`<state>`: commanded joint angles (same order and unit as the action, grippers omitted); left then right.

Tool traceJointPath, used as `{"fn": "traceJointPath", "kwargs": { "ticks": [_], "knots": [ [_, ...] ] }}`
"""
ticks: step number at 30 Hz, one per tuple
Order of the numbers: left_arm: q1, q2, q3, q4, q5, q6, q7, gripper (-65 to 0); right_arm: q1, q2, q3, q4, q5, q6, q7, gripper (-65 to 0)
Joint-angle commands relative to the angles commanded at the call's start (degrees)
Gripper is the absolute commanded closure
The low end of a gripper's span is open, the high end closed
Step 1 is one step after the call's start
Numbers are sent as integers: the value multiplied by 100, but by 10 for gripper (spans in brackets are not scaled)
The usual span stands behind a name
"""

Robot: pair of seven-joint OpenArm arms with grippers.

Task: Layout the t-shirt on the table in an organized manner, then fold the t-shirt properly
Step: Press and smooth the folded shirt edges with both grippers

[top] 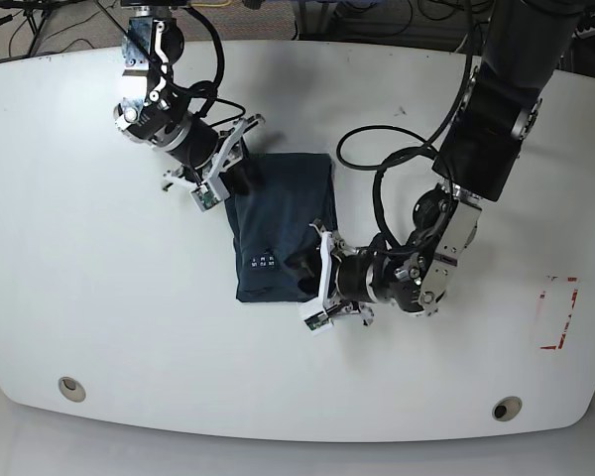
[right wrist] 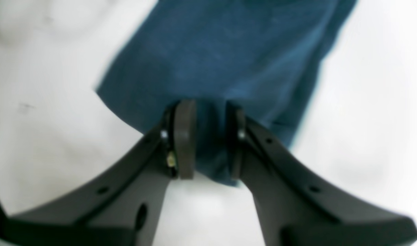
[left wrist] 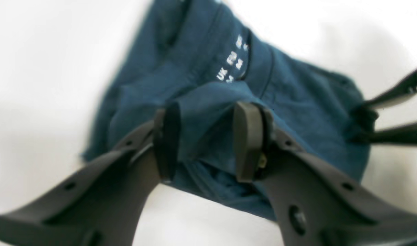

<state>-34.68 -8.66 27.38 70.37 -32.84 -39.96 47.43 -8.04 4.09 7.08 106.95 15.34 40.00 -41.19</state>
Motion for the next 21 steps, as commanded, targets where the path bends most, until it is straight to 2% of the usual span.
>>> {"fn": "traceJointPath", "kwargs": {
  "ticks": [2, 6, 9, 15, 18, 21],
  "knots": [
    [123, -88, -255, 281, -193, 0, 290, -242, 176, 0, 0, 18, 0, 0, -123, -138],
    [527, -114, -668, 782, -431, 9, 563, -242, 589, 0, 0, -193, 0, 0, -149, -138],
    [958, -114, -958, 1213, -440, 44, 800, -242, 923, 0, 0, -598, 0, 0, -149, -138],
    [1785, -202, -1442, 1670, -448, 44, 976, -242, 1530, -9, 0, -1538, 0, 0, -123, -138],
    [2110, -281, -1591, 1846, -448, 44, 985, -242, 1767, -9, 0, -2013, 0, 0, 70, -138],
    [2453, -360, -1732, 2031, -448, 35, 985, -242, 1916, -9, -9, -2567, -9, 0, 527, -138]
  ]
}}
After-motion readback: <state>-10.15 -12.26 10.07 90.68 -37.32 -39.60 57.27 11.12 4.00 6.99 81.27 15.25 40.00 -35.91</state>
